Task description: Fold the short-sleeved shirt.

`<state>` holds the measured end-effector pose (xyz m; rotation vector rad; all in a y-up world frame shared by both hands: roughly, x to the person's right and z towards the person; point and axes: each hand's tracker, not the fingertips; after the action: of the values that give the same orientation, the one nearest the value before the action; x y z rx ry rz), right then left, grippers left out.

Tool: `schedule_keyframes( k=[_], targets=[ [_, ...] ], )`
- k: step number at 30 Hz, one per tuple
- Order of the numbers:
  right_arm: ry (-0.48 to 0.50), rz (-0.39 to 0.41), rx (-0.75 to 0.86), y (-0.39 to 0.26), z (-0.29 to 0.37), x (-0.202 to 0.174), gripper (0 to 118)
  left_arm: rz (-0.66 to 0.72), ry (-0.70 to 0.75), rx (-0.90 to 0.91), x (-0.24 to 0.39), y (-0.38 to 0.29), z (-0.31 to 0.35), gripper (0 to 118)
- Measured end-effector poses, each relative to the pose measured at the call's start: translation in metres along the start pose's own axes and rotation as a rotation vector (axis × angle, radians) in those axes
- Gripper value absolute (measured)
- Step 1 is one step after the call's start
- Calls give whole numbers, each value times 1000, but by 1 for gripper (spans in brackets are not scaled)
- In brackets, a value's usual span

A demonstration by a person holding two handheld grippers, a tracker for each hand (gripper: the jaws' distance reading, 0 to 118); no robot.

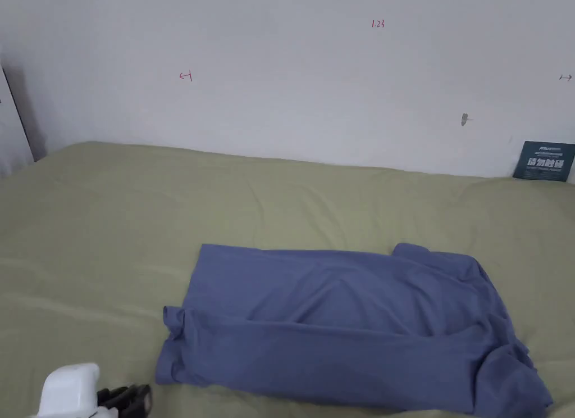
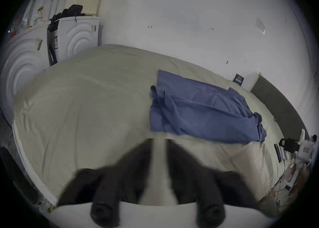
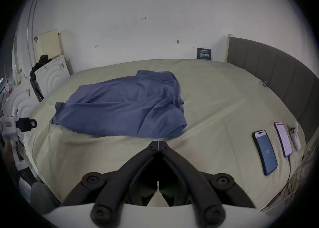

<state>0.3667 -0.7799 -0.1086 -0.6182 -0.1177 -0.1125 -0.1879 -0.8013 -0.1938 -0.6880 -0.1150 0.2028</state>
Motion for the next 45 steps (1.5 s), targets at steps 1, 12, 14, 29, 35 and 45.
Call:
schedule_keyframes(
  k=[1,12,14,29,35,45],
  targets=[
    [1,0,1,5,-2,1,0,-2,-14,-23,4,8,-15,82],
    [-21,14,-16,33,-19,13,0,-131,72,-184,26,43,-132,25],
    [-14,-8,-24,39,-30,18,6,-124,34,-110,28,37,-126,12],
    [-20,-52,-417,66,-164,6,8,-63,-17,-182,21,53,-119,9],
    [3,-14,-308,73,-132,5,7,-51,-78,-175,12,64,-108,8],
    [80,-4,-214,79,-35,16,7,-55,-163,-150,6,66,-27,8]
  ],
)
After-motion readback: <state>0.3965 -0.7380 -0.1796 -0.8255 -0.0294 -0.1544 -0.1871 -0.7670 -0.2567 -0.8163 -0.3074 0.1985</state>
